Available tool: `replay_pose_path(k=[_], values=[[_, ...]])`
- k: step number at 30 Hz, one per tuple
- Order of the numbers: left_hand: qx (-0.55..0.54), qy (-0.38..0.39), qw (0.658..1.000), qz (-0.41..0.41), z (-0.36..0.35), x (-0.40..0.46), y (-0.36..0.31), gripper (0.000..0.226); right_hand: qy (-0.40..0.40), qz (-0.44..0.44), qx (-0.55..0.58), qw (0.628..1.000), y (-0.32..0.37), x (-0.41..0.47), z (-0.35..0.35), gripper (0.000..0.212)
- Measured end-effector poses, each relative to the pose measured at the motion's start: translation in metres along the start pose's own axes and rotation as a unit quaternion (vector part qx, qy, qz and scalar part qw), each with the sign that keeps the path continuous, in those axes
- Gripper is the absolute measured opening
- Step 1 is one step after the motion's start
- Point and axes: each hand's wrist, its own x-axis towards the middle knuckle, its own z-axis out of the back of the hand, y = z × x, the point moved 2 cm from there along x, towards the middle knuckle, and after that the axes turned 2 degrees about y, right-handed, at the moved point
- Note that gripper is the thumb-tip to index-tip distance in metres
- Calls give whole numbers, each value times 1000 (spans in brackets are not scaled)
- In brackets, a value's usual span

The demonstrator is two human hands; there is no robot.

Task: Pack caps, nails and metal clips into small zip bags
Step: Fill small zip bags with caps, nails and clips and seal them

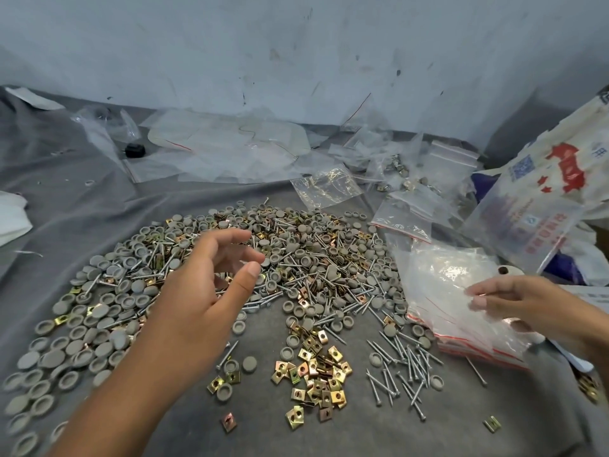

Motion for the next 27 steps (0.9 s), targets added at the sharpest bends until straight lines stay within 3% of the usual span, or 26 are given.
replay_pose_path(k=[3, 6, 9, 11, 15, 19, 22, 27], values=[[2, 1, 1000, -3, 2, 0, -1, 34, -97, 46, 43, 993, 3, -2, 11, 22], [-15, 12, 1000, -15, 0, -3, -4, 23, -188, 189, 94, 959, 55, -32, -3, 32], [-35, 36, 998, -37, -8, -7, -16, 27, -116, 326, 173, 922, 123, -63, -65, 34], [-63, 39, 996, -43, -13, -9, -24, 30, -48, 364, 210, 906, 156, -71, -117, 31], [-64, -29, 997, -22, -9, -6, -23, 41, -19, 357, 298, 885, 180, -66, -178, 27], [20, -30, 999, -14, 0, -7, -15, 23, -25, 344, 323, 881, 170, -52, -185, 34], [69, -46, 997, -9, 0, -9, -11, 12, -23, 340, 319, 885, 165, -49, -191, 39], [105, -93, 990, -2, 9, -5, -8, 19, -18, 344, 275, 897, 159, -48, -197, 35]])
